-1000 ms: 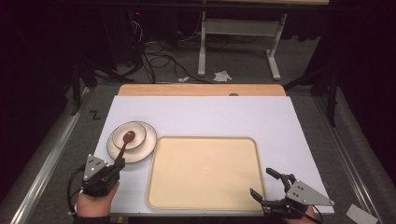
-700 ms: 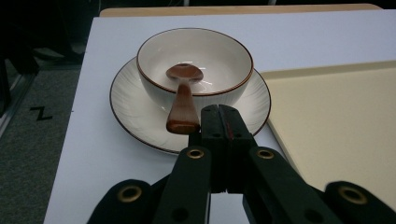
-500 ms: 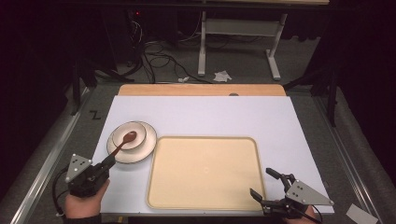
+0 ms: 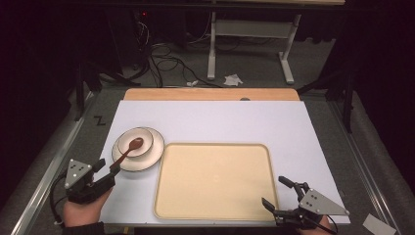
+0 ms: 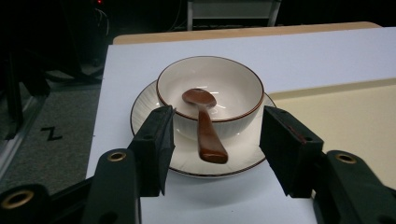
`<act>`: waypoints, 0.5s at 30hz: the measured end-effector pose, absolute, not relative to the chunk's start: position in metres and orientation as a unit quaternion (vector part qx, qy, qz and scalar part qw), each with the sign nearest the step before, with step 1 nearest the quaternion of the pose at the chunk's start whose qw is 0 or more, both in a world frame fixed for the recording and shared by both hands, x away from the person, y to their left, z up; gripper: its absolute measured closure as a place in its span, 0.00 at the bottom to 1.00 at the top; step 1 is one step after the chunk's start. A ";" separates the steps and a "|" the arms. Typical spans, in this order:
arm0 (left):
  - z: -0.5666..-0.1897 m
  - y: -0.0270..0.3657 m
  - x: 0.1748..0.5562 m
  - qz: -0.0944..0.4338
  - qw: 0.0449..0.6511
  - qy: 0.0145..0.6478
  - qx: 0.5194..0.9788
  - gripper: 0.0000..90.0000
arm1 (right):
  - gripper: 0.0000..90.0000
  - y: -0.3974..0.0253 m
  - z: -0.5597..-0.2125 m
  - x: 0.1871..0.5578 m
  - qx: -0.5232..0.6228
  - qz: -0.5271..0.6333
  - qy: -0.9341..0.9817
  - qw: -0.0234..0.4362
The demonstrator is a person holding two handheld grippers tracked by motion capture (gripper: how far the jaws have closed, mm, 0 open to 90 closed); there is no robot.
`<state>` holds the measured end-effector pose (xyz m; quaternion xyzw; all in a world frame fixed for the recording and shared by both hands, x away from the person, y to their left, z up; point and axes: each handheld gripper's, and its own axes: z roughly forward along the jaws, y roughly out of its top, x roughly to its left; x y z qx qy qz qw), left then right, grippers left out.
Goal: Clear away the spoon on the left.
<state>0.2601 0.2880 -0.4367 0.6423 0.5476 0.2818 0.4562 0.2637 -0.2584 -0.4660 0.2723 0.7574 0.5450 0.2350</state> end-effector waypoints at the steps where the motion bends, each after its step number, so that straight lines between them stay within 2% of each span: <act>1: -0.431 0.289 0.258 0.293 0.459 0.546 0.636 0.49 | 0.18 -0.259 -0.466 0.265 0.269 0.545 0.758 0.238; 5: -0.429 0.294 0.258 0.313 0.451 0.548 0.631 0.49 | 0.18 -0.259 -0.467 0.265 0.269 0.544 0.759 0.236; 7: -0.433 0.298 0.260 0.320 0.443 0.549 0.632 0.52 | 0.18 -0.259 -0.466 0.265 0.267 0.545 0.758 0.238; 15: -0.452 0.305 0.274 0.307 0.430 0.551 0.646 0.61 | 0.18 -0.258 -0.467 0.264 0.268 0.543 0.761 0.233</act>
